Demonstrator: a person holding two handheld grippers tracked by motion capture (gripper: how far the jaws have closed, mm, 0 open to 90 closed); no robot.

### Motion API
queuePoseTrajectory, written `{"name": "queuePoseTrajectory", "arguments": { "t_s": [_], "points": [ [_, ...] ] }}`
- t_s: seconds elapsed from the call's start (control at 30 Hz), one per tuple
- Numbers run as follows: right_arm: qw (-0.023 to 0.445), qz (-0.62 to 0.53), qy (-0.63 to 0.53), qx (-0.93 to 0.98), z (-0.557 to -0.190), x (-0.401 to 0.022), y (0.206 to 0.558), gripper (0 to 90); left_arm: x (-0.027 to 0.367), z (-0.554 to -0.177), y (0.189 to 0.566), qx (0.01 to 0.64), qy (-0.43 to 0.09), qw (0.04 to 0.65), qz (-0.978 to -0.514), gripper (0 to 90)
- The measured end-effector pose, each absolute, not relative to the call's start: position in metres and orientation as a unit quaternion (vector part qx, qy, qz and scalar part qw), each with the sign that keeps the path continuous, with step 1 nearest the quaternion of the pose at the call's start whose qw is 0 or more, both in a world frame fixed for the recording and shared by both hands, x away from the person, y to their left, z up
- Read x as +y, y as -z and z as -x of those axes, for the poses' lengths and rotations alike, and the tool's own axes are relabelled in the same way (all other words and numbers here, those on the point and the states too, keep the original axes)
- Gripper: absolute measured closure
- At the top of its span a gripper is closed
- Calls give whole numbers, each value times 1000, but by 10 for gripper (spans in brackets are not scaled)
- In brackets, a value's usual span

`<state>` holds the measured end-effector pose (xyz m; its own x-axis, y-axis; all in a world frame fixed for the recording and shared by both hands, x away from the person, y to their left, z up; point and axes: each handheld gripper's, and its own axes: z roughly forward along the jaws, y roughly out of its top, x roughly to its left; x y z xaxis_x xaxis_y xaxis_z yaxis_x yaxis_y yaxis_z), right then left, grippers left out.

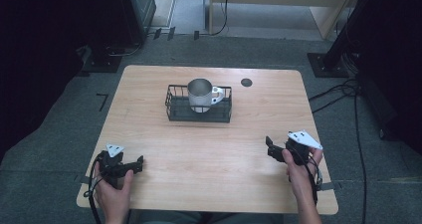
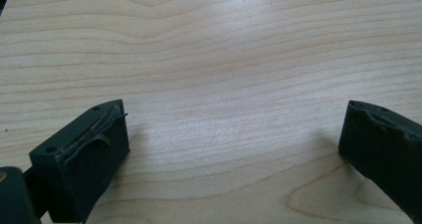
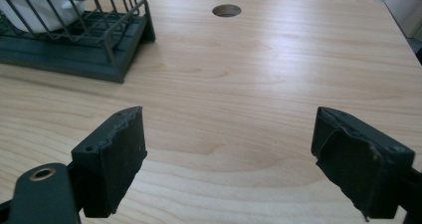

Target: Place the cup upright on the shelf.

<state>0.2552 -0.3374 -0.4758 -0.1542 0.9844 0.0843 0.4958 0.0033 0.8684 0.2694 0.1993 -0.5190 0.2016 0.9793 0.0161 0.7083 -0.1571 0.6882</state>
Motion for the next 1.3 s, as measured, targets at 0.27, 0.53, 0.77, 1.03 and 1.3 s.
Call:
{"name": "queuePoseTrajectory", "arguments": {
  "t_s": [0.27,0.53,0.77,1.03,1.3],
  "points": [
    [302,-585,-397,639,-247,-353,480,136,199,-269,519,585,-240,282,-722,0],
    [302,-602,-384,632,-237,-371,489,136,199,-269,519,585,-240,283,-722,0],
    [303,-618,-364,628,-225,-387,501,136,199,-269,519,585,-240,282,-722,0],
    [298,-633,-348,624,-211,-405,511,136,199,-269,519,585,-240,282,-722,0],
    [274,-638,-335,637,-200,-413,522,136,199,-269,519,585,-240,283,-722,0]
  ]
}}
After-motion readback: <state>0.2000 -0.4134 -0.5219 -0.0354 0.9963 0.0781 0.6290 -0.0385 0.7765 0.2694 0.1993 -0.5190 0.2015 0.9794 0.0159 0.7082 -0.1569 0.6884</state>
